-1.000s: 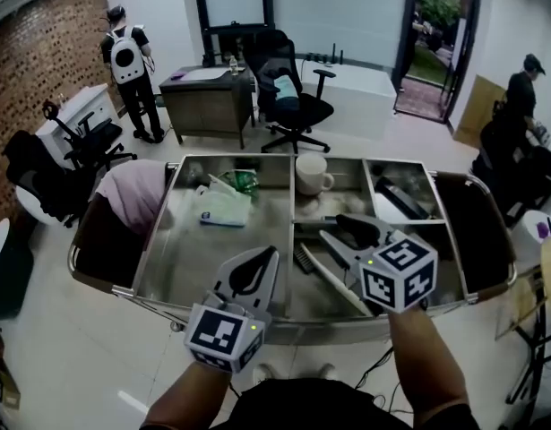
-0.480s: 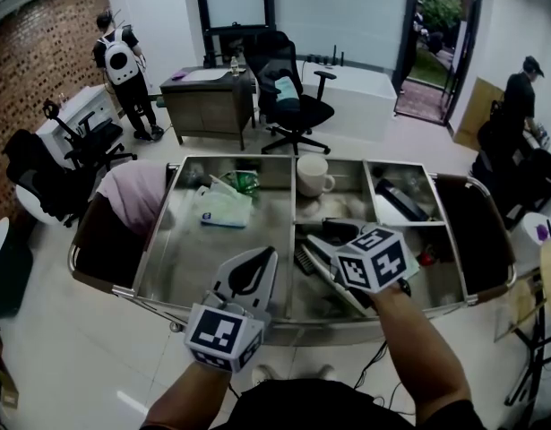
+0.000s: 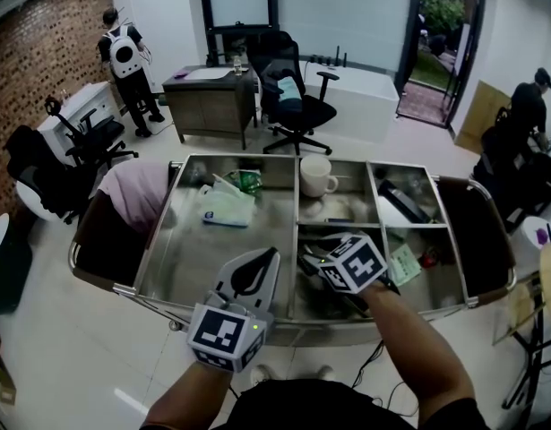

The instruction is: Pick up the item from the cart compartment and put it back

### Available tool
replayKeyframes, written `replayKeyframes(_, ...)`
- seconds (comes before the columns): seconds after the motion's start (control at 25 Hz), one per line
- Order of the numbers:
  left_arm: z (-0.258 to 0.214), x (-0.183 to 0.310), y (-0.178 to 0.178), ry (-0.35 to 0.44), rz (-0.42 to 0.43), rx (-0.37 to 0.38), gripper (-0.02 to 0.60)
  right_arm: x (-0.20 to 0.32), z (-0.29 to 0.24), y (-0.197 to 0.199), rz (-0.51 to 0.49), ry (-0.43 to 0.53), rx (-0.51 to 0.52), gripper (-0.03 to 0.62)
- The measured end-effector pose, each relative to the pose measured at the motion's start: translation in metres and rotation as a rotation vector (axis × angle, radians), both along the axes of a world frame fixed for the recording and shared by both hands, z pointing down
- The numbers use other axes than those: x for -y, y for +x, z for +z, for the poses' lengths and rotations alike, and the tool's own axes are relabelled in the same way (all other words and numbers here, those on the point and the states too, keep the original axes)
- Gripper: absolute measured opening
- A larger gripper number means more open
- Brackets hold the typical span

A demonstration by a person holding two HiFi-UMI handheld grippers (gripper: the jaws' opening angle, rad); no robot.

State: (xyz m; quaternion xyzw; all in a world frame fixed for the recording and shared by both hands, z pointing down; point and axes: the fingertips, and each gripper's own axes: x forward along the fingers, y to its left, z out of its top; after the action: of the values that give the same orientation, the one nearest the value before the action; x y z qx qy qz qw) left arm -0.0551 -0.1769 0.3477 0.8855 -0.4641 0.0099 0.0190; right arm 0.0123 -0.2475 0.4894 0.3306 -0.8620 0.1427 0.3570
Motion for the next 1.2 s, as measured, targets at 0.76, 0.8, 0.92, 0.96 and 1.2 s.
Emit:
replayKeyframes(0.76, 0.010, 0.001, 0.001, -0.023, 0.004, -0.001, 0.000, -0.025, 0.045, 0.010, -0.081, -0.171, -0.125, 0.192)
replayKeyframes(0.8, 0.009, 0.001, 0.001, -0.018, 0.004, -0.002, 0.000, -0.025, 0.045, 0.011, -0.077, -0.169, -0.126, 0.184)
replayKeyframes(0.92, 0.007, 0.001, 0.003, -0.011, 0.006, -0.003, 0.000, -0.023, 0.044, 0.012, -0.068, -0.166, -0.122, 0.170)
replayKeyframes(0.96, 0.007, 0.001, 0.003, -0.012, 0.006, -0.002, 0.000, -0.023, 0.044, 0.012, -0.065, -0.162, -0.122, 0.167)
replayKeyframes(1.2, 0.007, 0.000, 0.003, -0.014, 0.005, 0.001, 0.000, -0.020, 0.042, 0.015, -0.047, -0.139, -0.118, 0.112)
